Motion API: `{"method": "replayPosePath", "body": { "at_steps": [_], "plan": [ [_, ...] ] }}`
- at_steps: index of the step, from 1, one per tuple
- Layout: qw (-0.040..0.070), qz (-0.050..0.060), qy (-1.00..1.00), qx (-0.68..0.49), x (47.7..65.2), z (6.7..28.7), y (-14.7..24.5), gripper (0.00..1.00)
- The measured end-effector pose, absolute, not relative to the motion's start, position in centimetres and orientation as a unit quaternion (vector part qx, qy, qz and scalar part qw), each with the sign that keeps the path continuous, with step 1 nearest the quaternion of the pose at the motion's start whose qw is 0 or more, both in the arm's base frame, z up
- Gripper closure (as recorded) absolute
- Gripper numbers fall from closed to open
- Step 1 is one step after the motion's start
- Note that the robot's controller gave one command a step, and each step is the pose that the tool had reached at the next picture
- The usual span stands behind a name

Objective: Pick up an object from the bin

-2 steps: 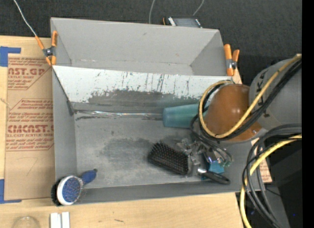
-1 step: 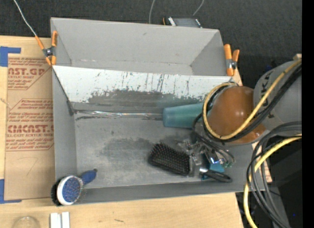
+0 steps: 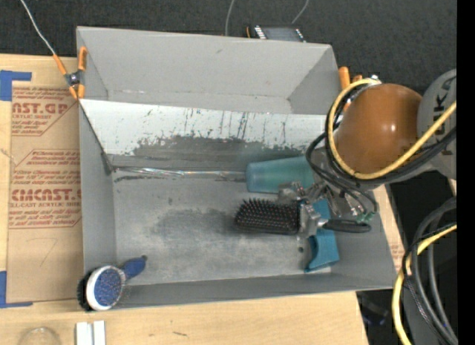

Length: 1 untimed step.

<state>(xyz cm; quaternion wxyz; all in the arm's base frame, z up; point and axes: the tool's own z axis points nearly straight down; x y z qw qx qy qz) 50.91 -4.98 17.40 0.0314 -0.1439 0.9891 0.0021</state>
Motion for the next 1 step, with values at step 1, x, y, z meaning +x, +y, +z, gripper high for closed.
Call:
{"method": "replayPosePath", "body": {
  "at_steps": [1],
  "plan": [
    [0.036,0.004,0.996,-0.087,54.23,25.46,-4.27,1.0]
  ]
}}
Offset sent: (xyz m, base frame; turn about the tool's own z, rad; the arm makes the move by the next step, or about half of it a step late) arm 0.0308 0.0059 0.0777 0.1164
